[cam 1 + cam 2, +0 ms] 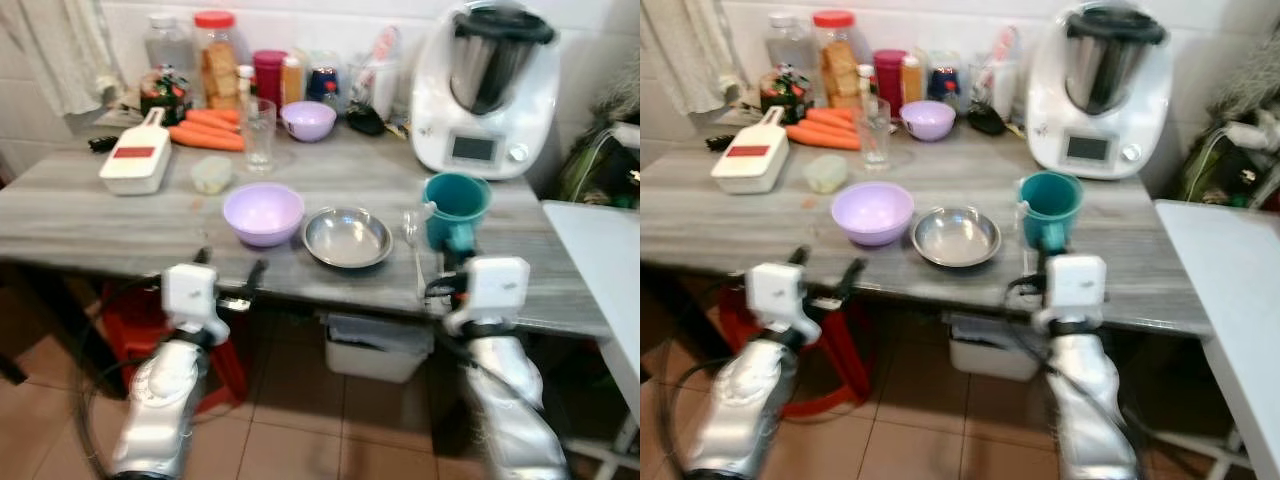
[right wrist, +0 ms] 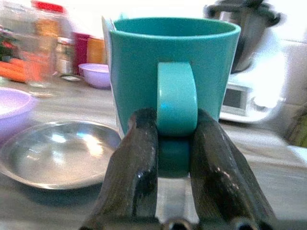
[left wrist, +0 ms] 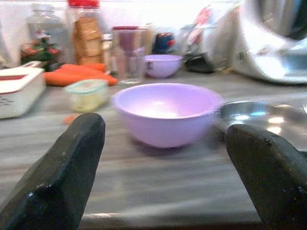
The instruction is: Setting the table
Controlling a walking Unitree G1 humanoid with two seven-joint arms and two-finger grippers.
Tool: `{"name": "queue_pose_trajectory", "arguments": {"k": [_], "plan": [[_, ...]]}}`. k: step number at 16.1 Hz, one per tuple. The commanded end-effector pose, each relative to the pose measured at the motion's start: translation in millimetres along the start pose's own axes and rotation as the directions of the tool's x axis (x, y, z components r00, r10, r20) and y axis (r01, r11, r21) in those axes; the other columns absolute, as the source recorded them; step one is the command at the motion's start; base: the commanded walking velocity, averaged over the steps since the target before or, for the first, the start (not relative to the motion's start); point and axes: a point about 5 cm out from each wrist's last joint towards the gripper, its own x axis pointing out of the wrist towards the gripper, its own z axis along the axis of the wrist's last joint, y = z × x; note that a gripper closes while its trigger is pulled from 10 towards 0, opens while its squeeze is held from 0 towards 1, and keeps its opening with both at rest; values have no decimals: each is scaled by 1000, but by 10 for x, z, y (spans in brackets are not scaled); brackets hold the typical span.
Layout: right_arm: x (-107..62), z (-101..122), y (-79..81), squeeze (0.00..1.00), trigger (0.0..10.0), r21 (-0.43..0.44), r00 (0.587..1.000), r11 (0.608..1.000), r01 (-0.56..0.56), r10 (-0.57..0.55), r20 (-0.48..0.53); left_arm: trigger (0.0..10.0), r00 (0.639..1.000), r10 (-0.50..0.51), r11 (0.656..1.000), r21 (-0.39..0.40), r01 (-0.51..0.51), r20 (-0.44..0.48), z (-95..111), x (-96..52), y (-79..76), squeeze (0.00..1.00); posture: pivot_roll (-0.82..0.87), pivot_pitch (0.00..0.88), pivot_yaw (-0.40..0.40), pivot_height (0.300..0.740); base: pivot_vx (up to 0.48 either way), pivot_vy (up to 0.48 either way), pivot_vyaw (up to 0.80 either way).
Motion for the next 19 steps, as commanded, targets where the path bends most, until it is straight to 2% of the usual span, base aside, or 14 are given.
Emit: {"name": "queue_pose_trajectory", "arguments": {"k": [1, 10, 13, 14, 17, 19], "plan": [[11, 36, -105, 0, 10000, -10, 999, 1000, 30, -30, 19, 10000, 1000, -26, 1000, -13, 26, 11, 28, 41, -81, 0, 28, 0, -26, 740, 382, 0, 0], [55, 63, -135, 0, 10000, -21, 999, 999, 33, -32, 30, 10000, 996, -67, 998, -5, 68, 58, 139, 34, -133, 0, 29, 0, -36, 740, 370, 0, 0], [63, 72, -150, 0, 10000, -23, 999, 999, 31, -30, 33, 10000, 988, -140, 990, -16, 141, 65, 168, -42, -163, 0, 32, 0, -42, 740, 0, 0, 0], [76, 98, -148, 0, 10000, -9, 999, 1000, 15, -14, 37, 10000, 977, -205, 978, -25, 207, 64, 186, -108, -187, 0, 34, 0, -45, 740, 0, 0, 0], [114, 114, -176, 0, 10000, 7, 999, 1000, 1, -1, 34, 10000, 949, -311, 949, -23, 313, 57, 200, -212, -192, 0, 35, 0, -49, 740, 0, 0, 0], [206, 112, -247, 0, 10000, 6, 999, 1000, -30, 30, 16, 10000, 933, -357, 933, -36, 359, 44, 202, -248, -178, 0, 39, 0, -49, 740, 0, 0, 0]]}}
